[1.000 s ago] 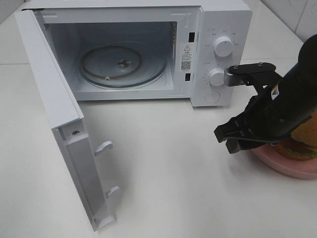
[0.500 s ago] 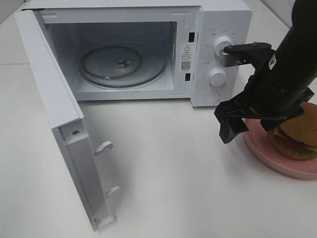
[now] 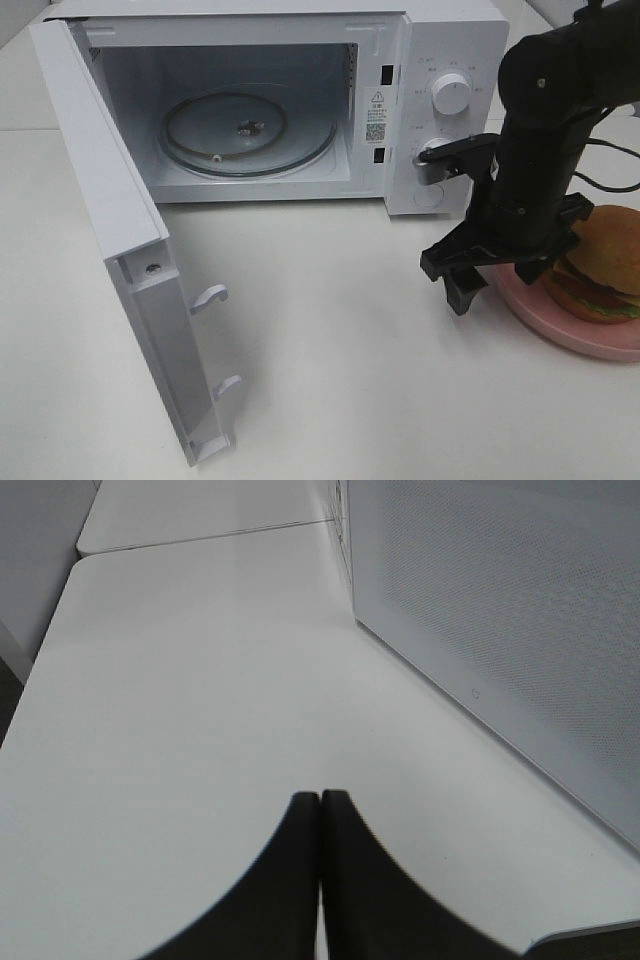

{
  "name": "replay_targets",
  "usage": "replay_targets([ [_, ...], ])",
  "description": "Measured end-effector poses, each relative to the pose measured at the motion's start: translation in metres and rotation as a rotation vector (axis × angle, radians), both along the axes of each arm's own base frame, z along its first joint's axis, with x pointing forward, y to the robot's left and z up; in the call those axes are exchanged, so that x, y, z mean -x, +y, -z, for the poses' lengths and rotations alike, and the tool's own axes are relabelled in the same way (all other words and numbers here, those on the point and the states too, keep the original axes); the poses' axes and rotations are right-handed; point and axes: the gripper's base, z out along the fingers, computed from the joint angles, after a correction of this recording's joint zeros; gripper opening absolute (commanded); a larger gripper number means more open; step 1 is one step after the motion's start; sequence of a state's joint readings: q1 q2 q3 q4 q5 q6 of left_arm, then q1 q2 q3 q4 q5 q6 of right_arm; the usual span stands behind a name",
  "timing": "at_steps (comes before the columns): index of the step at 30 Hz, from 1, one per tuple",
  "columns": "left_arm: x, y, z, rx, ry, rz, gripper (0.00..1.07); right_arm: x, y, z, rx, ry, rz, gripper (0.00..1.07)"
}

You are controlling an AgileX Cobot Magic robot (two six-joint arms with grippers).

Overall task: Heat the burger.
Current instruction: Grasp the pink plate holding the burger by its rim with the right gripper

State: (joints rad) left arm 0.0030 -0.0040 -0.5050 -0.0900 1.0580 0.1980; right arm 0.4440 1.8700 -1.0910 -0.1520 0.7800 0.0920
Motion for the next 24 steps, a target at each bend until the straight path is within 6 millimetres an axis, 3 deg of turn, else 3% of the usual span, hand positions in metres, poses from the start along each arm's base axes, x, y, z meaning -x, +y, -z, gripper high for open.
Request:
replay_targets([
  [3,0.000,0.000,0.000,0.000,0.000,0.000,0.00,-0.003,-0.002,0.017,0.052,0.029,-0.013,0.76],
  [11,0.000,0.000,0.000,0.000,0.000,0.000,0.00,-0.008,-0.006,0.037,0.126,0.038,-0.034,0.76],
  [24,0.000,0.000,0.000,0.000,0.000,0.000,0.00,-0.012,-0.003,0.038,0.101,0.003,-0.104,0.68],
])
